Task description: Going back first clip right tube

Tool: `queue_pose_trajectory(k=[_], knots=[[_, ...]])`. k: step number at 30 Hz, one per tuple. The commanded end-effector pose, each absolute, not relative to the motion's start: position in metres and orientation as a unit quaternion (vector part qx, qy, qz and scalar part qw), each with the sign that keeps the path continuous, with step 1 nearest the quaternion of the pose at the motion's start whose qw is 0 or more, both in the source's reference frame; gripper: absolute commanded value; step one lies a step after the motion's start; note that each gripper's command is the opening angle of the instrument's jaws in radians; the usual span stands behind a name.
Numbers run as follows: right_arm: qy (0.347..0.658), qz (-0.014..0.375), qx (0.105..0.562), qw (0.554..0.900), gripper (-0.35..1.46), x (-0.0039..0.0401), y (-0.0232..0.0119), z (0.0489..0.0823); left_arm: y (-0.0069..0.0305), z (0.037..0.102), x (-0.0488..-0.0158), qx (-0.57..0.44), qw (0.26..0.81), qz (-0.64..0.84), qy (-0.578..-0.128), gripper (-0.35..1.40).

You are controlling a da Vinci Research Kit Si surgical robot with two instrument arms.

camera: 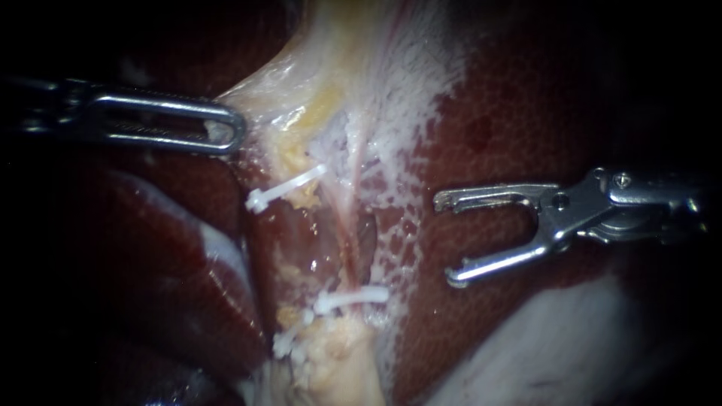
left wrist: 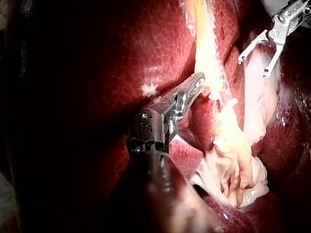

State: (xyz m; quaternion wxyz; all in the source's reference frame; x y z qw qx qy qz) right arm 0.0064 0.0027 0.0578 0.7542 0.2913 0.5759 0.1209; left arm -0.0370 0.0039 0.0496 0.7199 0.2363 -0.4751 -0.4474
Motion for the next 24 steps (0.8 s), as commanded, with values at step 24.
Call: queue_pose_trajectory(k=[24], knots=[[0.576, 0.123, 0.290, 0.755, 0.60, 0.0052, 0.0026, 0.0572, 0.0020, 0.0557, -0.0418, 0.266, 0.727, -0.430, -0.464, -0.35]])
